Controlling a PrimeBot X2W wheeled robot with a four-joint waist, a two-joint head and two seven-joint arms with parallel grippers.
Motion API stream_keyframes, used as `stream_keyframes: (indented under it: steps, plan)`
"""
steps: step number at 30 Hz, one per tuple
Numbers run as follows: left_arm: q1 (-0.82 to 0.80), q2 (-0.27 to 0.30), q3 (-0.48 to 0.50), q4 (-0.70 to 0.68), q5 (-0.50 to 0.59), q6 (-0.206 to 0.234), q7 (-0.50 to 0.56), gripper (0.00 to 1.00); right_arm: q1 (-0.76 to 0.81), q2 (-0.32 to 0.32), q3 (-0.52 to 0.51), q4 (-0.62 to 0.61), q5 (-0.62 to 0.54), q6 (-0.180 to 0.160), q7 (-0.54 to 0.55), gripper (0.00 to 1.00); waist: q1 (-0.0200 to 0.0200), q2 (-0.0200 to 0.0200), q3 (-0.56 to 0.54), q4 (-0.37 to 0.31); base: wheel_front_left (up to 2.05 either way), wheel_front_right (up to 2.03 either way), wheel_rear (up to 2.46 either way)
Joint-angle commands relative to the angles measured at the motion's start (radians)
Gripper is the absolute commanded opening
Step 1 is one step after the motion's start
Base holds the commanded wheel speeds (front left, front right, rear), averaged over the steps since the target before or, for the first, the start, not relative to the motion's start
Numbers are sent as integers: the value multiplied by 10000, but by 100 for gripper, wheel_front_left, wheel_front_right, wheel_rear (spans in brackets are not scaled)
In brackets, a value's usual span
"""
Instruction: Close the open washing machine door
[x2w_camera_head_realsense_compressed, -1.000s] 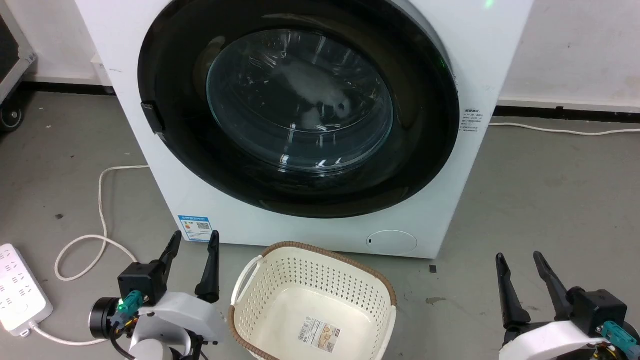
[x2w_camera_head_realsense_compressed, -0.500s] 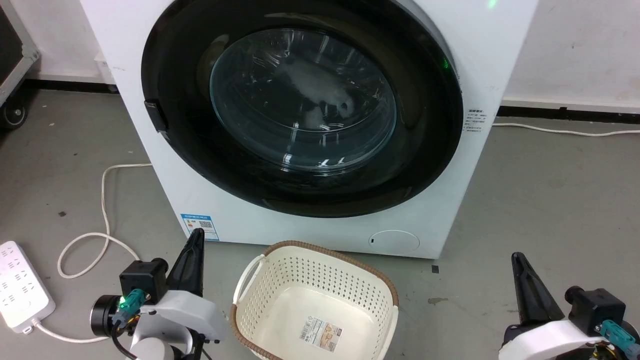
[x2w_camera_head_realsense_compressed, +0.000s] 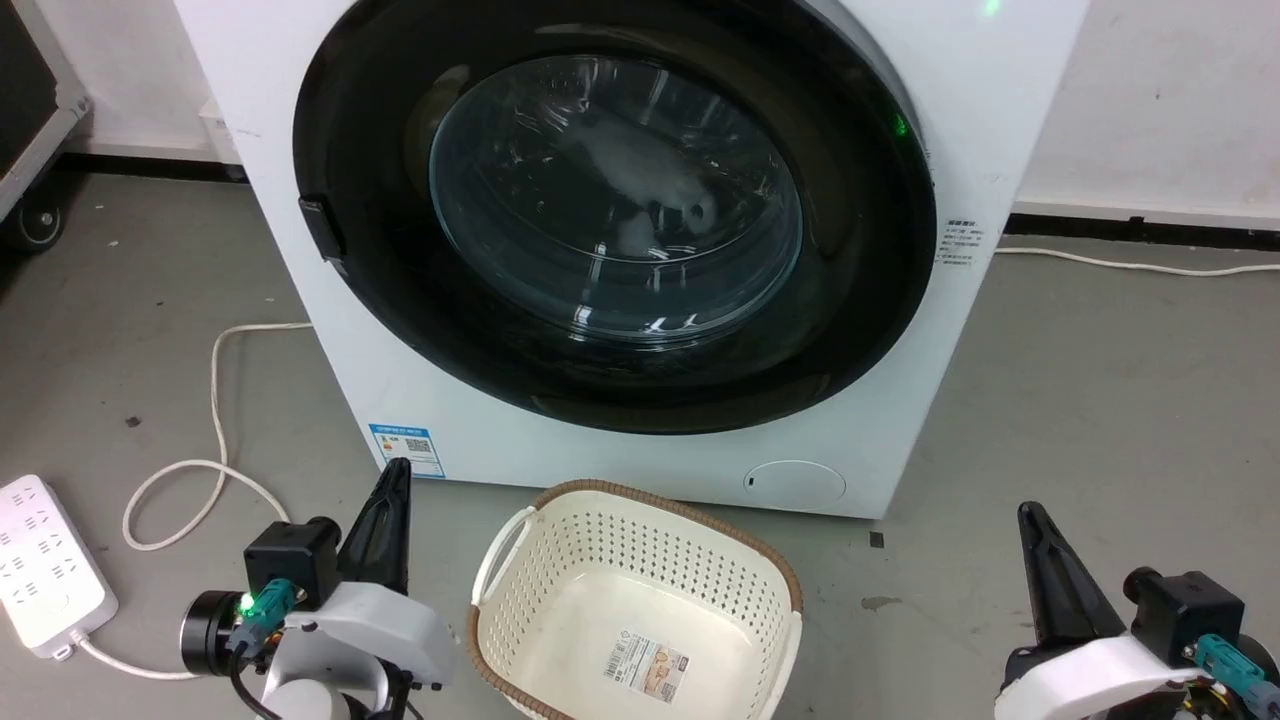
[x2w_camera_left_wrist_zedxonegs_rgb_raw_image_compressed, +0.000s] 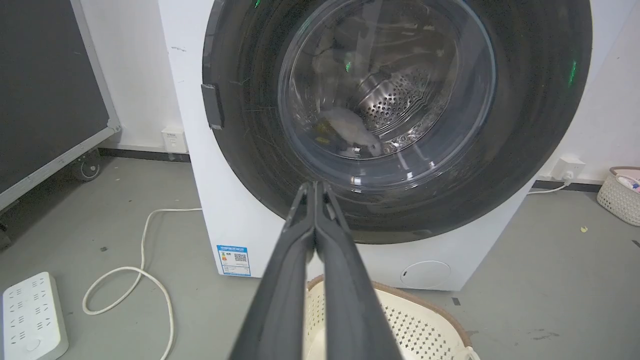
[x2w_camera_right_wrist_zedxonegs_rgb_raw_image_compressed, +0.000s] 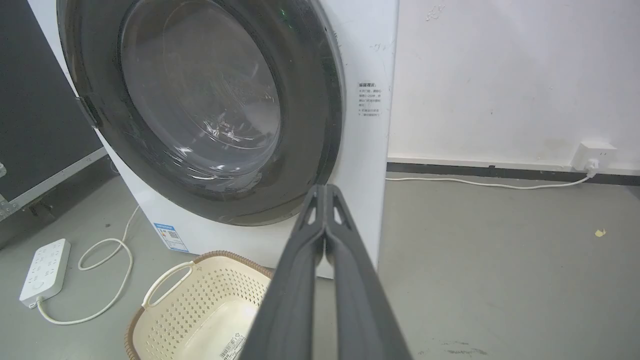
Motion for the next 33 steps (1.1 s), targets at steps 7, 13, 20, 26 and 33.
stream_keyframes:
  steps: [7, 13, 20, 26, 33]
  plan:
    - [270, -93, 87, -264, 247, 93, 154, 0, 21, -4, 51, -170, -159, 2, 144, 0, 0, 0, 7, 54, 0, 0, 0]
    - [356, -136, 127, -422, 365, 119, 255, 0, 25, -5, 74, -247, -227, 2, 237, 0, 0, 0, 12, 98, 0, 0, 0]
    - [456, -186, 173, -607, 504, 150, 374, 0, 30, -6, 102, -336, -306, 3, 346, 0, 0, 0, 19, 150, 0, 0, 0]
    - [570, -244, 226, -818, 663, 186, 509, 0, 36, -7, 134, -439, -397, 3, 470, 0, 0, 0, 26, 209, 0, 0, 0]
    - [656, -287, 266, -975, 781, 212, 610, 0, 40, -7, 158, -515, -465, 4, 562, 0, 0, 0, 32, 253, 0, 0, 0]
